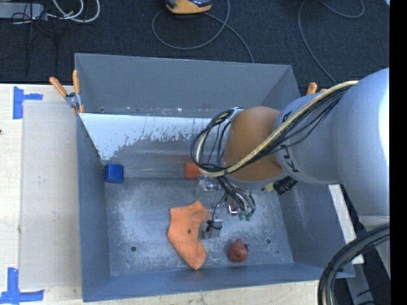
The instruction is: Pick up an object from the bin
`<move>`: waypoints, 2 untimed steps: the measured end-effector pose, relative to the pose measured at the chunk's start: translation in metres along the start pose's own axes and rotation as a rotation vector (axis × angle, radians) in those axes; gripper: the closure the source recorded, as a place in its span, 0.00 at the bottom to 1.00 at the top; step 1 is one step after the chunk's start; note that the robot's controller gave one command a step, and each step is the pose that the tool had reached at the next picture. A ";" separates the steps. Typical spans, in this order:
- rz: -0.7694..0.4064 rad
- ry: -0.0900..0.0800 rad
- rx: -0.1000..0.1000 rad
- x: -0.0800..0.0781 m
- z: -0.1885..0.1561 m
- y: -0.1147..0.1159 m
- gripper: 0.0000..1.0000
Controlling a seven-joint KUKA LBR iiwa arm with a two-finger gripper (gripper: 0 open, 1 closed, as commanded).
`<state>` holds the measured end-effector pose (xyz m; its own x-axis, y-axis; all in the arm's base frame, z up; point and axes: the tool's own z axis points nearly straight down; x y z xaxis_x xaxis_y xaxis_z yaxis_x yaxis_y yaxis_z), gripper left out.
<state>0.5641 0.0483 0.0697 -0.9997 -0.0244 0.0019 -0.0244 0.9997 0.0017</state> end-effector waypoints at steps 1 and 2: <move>0.131 0.001 0.000 0.003 0.000 0.015 0.00; 0.207 0.000 0.000 -0.005 0.000 0.050 1.00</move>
Offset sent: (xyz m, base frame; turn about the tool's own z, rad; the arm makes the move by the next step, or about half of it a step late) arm 0.0035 0.0493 0.0003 0.2108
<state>0.5677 0.0985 0.0698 -0.9834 0.1812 0.0027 0.1813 0.9834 0.0015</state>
